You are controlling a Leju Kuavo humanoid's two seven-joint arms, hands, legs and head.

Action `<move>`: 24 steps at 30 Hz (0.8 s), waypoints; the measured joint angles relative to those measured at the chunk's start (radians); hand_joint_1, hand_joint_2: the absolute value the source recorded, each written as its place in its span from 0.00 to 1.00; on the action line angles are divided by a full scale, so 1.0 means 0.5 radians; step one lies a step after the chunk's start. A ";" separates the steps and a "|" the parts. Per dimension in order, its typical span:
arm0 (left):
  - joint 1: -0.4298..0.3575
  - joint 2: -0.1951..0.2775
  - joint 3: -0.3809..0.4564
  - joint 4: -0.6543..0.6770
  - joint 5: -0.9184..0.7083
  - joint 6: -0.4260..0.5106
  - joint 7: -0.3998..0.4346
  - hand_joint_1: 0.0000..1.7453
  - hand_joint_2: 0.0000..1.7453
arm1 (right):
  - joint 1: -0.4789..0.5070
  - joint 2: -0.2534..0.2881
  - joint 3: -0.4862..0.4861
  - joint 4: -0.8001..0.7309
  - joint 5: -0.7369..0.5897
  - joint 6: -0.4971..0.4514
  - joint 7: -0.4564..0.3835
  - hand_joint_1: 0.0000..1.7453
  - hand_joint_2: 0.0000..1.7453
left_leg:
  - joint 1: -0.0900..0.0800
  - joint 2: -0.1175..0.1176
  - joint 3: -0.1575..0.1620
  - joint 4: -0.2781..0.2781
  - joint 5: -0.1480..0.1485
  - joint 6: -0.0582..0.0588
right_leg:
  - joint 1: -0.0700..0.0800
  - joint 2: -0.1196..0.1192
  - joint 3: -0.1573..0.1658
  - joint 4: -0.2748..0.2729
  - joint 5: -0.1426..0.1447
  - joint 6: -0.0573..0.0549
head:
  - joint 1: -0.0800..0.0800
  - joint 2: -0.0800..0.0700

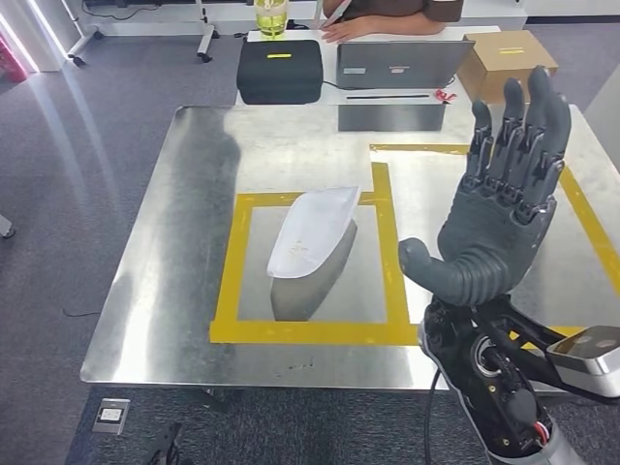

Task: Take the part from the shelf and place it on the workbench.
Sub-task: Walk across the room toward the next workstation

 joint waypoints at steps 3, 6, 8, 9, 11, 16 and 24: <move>-0.001 -0.003 0.000 0.000 0.006 -0.008 0.011 0.00 0.00 | 0.003 0.000 -0.006 -0.005 0.016 0.002 0.004 0.00 1.00 | -0.002 0.000 0.000 0.002 -0.002 0.003 | -0.003 0.000 0.000 -0.001 0.000 0.001 | -0.001 0.000; -0.001 -0.004 0.000 0.000 0.008 -0.017 0.015 0.00 0.00 | 0.011 0.000 -0.008 -0.016 0.032 0.001 0.018 0.00 1.00 | -0.005 0.000 -0.001 0.006 -0.005 0.008 | -0.006 0.000 0.001 -0.001 0.000 0.003 | -0.004 0.000; -0.003 -0.005 0.000 0.000 0.010 -0.019 0.019 0.00 0.00 | 0.018 0.000 -0.009 -0.019 0.039 -0.002 0.028 0.00 1.00 | -0.006 0.000 -0.003 0.011 -0.008 0.012 | -0.006 0.000 0.001 -0.001 -0.001 0.007 | -0.006 0.000; -0.003 -0.005 0.000 0.000 0.011 -0.020 0.021 0.00 0.00 | 0.021 0.000 -0.009 -0.022 0.042 -0.005 0.032 0.00 1.00 | -0.006 0.000 -0.004 0.014 -0.010 0.015 | -0.007 0.000 0.001 -0.001 -0.002 0.009 | -0.007 0.000; -0.004 -0.005 -0.001 0.000 0.013 -0.022 0.026 0.00 0.00 | 0.026 0.000 -0.011 -0.028 0.045 -0.007 0.039 0.00 1.00 | -0.007 0.000 -0.007 0.020 -0.014 0.022 | -0.007 -0.001 0.002 -0.002 -0.003 0.016 | -0.007 0.000; -0.008 -0.010 -0.001 0.000 0.014 -0.022 0.035 0.00 0.00 | 0.030 0.000 -0.022 -0.044 0.045 -0.008 0.047 0.00 1.00 | 0.014 0.010 0.027 -0.030 0.005 0.054 | -0.007 -0.006 -0.031 0.081 -0.064 0.047 | 0.003 0.000; -0.006 -0.014 -0.001 0.000 0.022 -0.017 0.043 0.00 0.00 | 0.057 0.000 -0.032 -0.049 0.042 -0.007 0.049 0.00 1.00 | 0.031 0.005 0.062 -0.021 -0.027 0.023 | -0.063 -0.012 -0.126 0.236 -0.041 0.113 | 0.066 0.000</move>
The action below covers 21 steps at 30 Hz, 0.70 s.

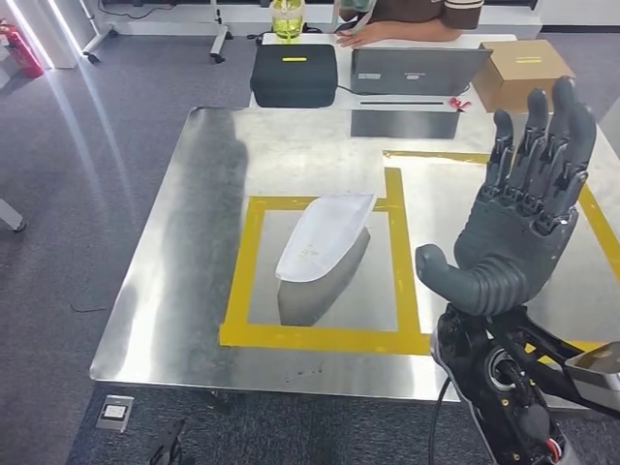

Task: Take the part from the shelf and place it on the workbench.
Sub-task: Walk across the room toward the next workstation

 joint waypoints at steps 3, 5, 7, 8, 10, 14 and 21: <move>-0.004 0.005 0.000 0.001 0.002 0.003 0.003 0.00 0.00 | 0.004 0.000 -0.001 -0.002 -0.003 0.002 0.001 0.00 1.00 | -0.006 -0.007 -0.023 0.038 -0.013 -0.037 | 0.004 0.014 0.095 -0.184 0.033 -0.019 | 0.007 0.000; -0.003 0.003 -0.001 0.001 0.004 0.007 0.005 0.00 0.00 | 0.008 0.000 -0.002 -0.002 -0.007 0.005 0.000 0.00 1.00 | -0.001 -0.007 -0.032 0.047 -0.015 -0.055 | 0.011 0.017 0.092 -0.184 0.037 -0.054 | -0.013 0.000; -0.004 0.000 -0.001 0.000 0.005 0.011 0.006 0.00 0.00 | 0.007 0.000 -0.002 -0.002 -0.008 0.008 -0.001 0.00 1.00 | 0.005 -0.003 -0.067 0.131 -0.074 -0.067 | 0.014 0.013 0.094 -0.190 0.042 -0.084 | -0.035 0.000; -0.005 -0.001 -0.001 0.000 0.005 0.012 0.006 0.00 0.00 | 0.006 0.000 -0.002 -0.002 -0.009 0.009 -0.001 0.00 1.00 | 0.006 -0.001 -0.117 0.238 -0.135 -0.071 | 0.016 0.009 0.094 -0.193 0.044 -0.098 | -0.049 0.000; -0.006 -0.005 -0.001 0.000 0.005 0.013 0.005 0.00 0.00 | 0.007 0.000 -0.002 -0.002 -0.010 0.009 -0.001 0.00 1.00 | 0.004 0.000 -0.264 0.535 -0.266 -0.072 | 0.027 0.002 0.085 -0.193 0.048 -0.115 | -0.077 0.000; 0.000 -0.009 -0.001 0.001 0.005 0.014 0.005 0.00 0.00 | 0.012 0.000 -0.001 -0.002 -0.011 0.010 -0.001 0.00 1.00 | -0.010 -0.001 -0.274 0.531 -0.184 -0.038 | 0.047 0.001 0.075 -0.193 0.058 -0.130 | -0.106 0.000; -0.009 -0.007 -0.002 0.001 0.005 0.019 0.005 0.00 0.00 | 0.009 0.000 -0.003 -0.002 -0.016 0.019 0.000 0.00 1.00 | -0.042 0.010 -0.055 0.043 0.006 0.015 | 0.053 -0.002 0.053 -0.184 0.066 -0.087 | -0.112 0.000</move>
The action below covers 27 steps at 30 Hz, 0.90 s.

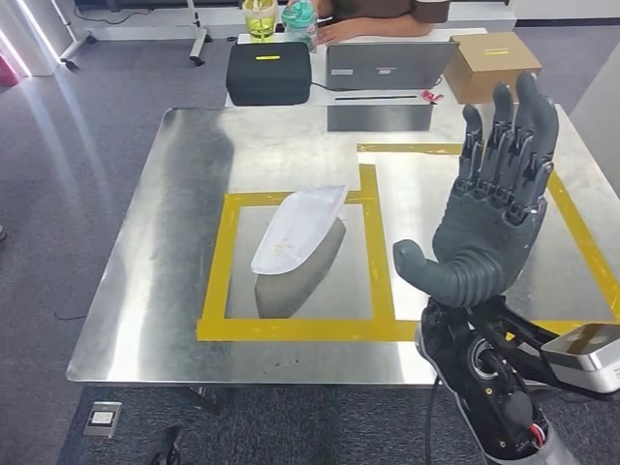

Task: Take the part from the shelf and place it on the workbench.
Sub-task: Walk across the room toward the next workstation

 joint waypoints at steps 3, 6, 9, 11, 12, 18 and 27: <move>0.001 -0.002 0.000 0.000 0.000 0.000 0.000 0.00 0.00 | -0.003 0.000 -0.001 0.000 0.000 0.000 0.001 0.00 1.00 | 0.011 0.011 -0.007 -0.020 0.028 0.022 | -0.005 -0.001 -0.101 0.244 -0.172 0.025 | 0.027 0.000; 0.004 -0.002 0.000 0.000 0.000 0.000 0.000 0.00 0.00 | 0.004 0.000 -0.002 0.000 0.000 0.002 0.001 0.00 1.00 | 0.010 0.014 -0.022 -0.017 0.037 0.028 | -0.013 -0.001 -0.205 0.582 -0.323 0.042 | 0.055 0.000; 0.008 -0.006 0.000 0.000 0.000 0.000 0.000 0.00 0.00 | 0.005 0.000 -0.002 0.000 -0.001 0.002 0.002 0.00 1.00 | 0.014 0.013 -0.024 -0.007 0.039 0.020 | -0.027 -0.003 -0.025 0.302 -0.180 0.051 | 0.081 0.000; 0.005 -0.006 0.000 0.000 0.000 0.000 0.000 0.00 0.00 | 0.002 0.000 -0.002 0.000 -0.001 0.002 0.002 0.00 1.00 | 0.010 0.011 -0.036 0.009 0.038 0.004 | -0.028 0.000 0.108 0.048 -0.111 0.047 | 0.095 0.000; 0.004 -0.006 0.000 0.000 0.000 0.000 0.000 0.00 0.00 | 0.001 0.000 -0.002 0.000 -0.001 0.002 0.001 0.00 1.00 | 0.008 0.010 -0.046 0.017 0.042 -0.008 | -0.025 0.003 0.132 -0.005 -0.107 0.039 | 0.093 0.000; 0.003 -0.005 -0.001 0.000 0.000 0.001 0.000 0.00 0.00 | 0.000 0.000 -0.003 0.000 -0.002 0.008 0.002 0.00 1.00 | 0.019 0.008 -0.169 0.262 -0.111 -0.071 | -0.022 -0.003 0.111 -0.030 -0.066 -0.036 | 0.050 0.000; -0.004 -0.005 -0.001 0.000 0.000 0.003 0.000 0.00 0.00 | 0.001 0.000 -0.003 0.000 -0.008 0.011 0.003 0.00 1.00 | 0.015 0.007 0.024 0.042 -0.044 -0.046 | -0.005 -0.006 0.039 -0.025 -0.007 -0.024 | -0.013 0.000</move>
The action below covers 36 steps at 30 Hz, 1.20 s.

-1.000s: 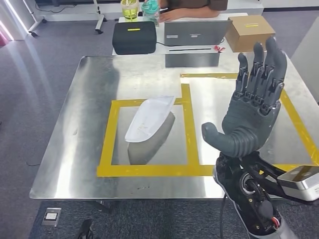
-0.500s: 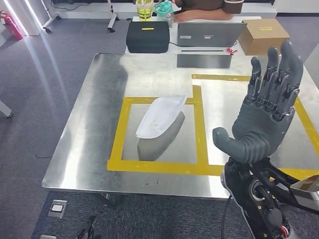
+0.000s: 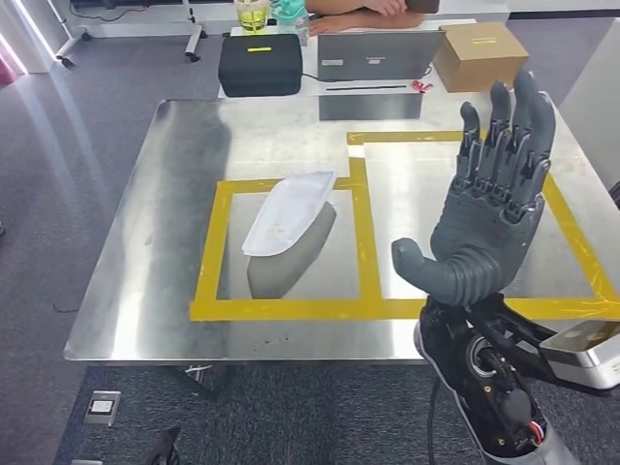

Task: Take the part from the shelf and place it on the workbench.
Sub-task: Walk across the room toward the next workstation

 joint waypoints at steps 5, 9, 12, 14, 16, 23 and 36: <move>0.005 -0.001 0.000 0.000 0.000 0.006 0.000 0.00 0.00 | -0.003 0.000 -0.003 0.000 0.002 -0.008 0.024 0.00 1.00 | 0.001 0.010 -0.005 -0.057 0.044 0.051 | -0.004 -0.002 -0.050 0.074 -0.059 0.047 | 0.022 0.000; 0.003 0.001 -0.001 0.000 0.000 0.014 0.002 0.00 0.00 | -0.003 0.000 -0.004 0.000 0.008 -0.012 0.038 0.00 1.00 | -0.004 0.017 -0.046 -0.059 0.078 0.079 | -0.011 -0.002 -0.201 0.553 -0.348 0.068 | 0.066 0.000; 0.006 0.000 -0.001 0.000 0.000 0.014 0.004 0.00 0.00 | 0.000 0.000 -0.004 0.000 0.008 -0.013 0.041 0.00 1.00 | -0.005 0.016 -0.078 -0.052 0.100 0.073 | -0.013 -0.002 -0.082 0.462 -0.277 0.073 | 0.089 0.000; 0.005 0.000 -0.001 0.000 0.000 0.014 0.004 0.00 0.00 | -0.002 0.000 -0.004 0.000 0.010 -0.014 0.043 0.00 1.00 | -0.007 0.015 -0.092 -0.041 0.108 0.063 | -0.013 -0.002 0.105 0.159 -0.181 0.068 | 0.107 0.000; 0.003 0.001 -0.002 0.000 -0.001 0.014 0.006 0.00 0.00 | -0.006 0.000 -0.003 -0.002 0.011 -0.016 0.046 0.00 1.00 | -0.013 0.014 -0.107 -0.029 0.123 0.043 | -0.008 0.003 0.201 -0.008 -0.156 0.059 | 0.113 0.000; 0.004 0.000 -0.004 0.000 -0.003 0.014 0.008 0.00 0.00 | -0.010 0.000 -0.003 -0.005 0.012 -0.023 0.050 0.00 1.00 | -0.002 0.007 -0.300 0.365 -0.130 -0.036 | -0.009 -0.005 0.131 -0.042 -0.085 -0.021 | 0.059 0.000; -0.006 0.003 -0.006 0.000 -0.007 0.014 0.010 0.00 0.00 | -0.018 0.000 -0.002 -0.014 0.006 -0.004 0.053 0.00 1.00 | -0.004 0.013 0.022 -0.101 0.059 0.061 | 0.003 -0.002 -0.015 0.057 -0.080 0.050 | 0.026 0.000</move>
